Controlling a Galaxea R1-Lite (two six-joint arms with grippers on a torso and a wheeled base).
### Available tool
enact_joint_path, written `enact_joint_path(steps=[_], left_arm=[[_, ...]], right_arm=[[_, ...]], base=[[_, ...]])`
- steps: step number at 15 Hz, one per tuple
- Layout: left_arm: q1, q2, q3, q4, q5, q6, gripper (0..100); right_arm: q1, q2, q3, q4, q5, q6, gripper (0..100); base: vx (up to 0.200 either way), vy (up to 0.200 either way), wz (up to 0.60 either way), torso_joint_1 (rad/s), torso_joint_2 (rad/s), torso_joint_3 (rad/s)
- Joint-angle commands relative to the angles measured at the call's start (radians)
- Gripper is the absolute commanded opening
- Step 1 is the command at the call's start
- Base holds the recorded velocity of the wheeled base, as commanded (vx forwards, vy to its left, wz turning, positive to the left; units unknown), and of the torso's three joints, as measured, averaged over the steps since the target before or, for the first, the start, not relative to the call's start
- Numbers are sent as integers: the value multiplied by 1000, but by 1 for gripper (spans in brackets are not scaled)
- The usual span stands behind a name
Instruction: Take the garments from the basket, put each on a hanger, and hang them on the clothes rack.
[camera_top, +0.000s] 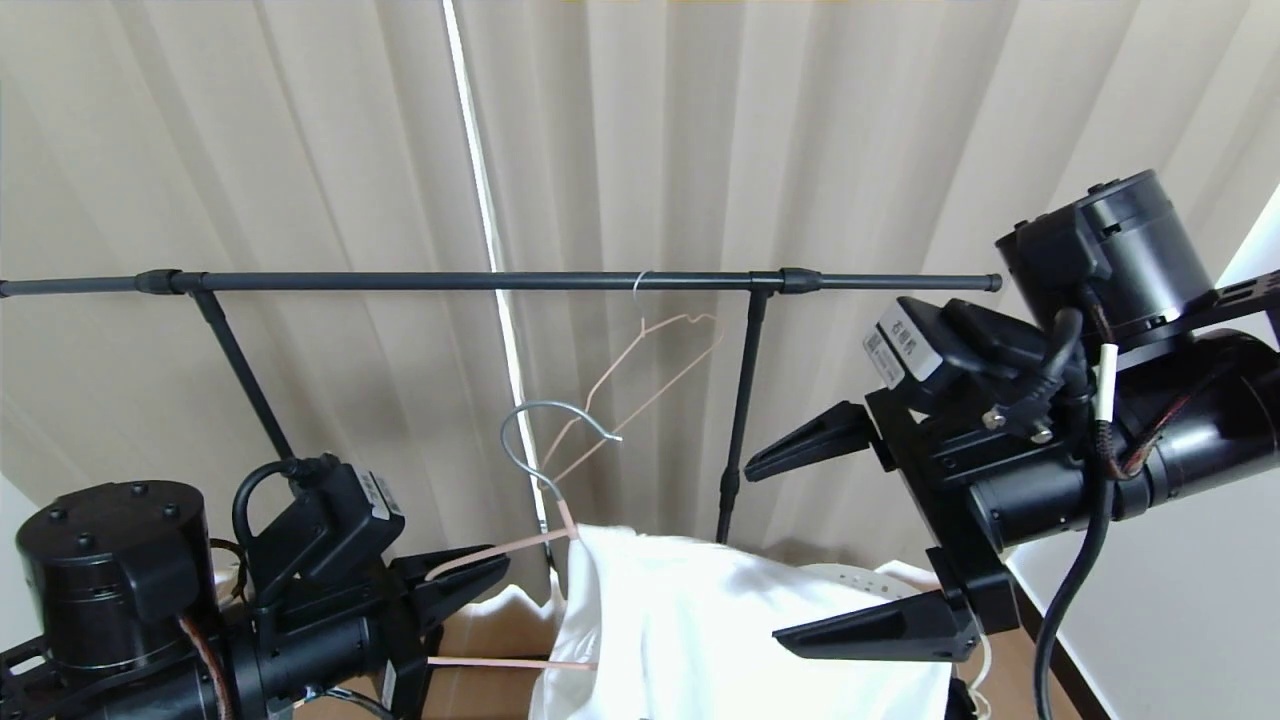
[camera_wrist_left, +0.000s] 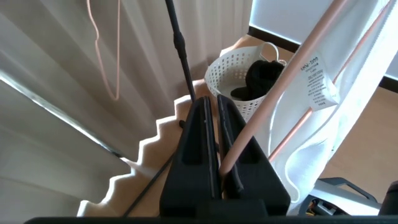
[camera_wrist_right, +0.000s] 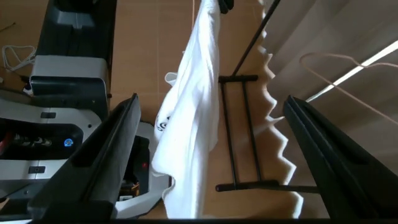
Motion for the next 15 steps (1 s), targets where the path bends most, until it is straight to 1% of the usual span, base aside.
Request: enact_joint_path(steps=[1, 3, 7, 8, 15], left_arm=[[-8, 1, -9, -1, 1, -2, 0], [-11, 3, -17, -1, 2, -3, 0], [-13, 1, -22, -1, 5, -5, 0], [-11, 1, -26, -1, 7, -6, 0], [-11, 3, -40, -1, 8, -9, 0]], right_arm=[[19, 32, -3, 10, -1, 1, 100], [35, 50, -3, 19, -12, 6, 100], [39, 79, -4, 14, -41, 7, 100], [39, 110, -7, 7, -62, 7, 100], [38, 138, -39, 5, -73, 7, 100]], base=[[0, 0, 0, 0, 0, 0], [0, 0, 0, 0, 0, 0], [0, 0, 0, 0, 0, 0], [0, 0, 0, 0, 0, 0], [0, 0, 0, 0, 0, 0]])
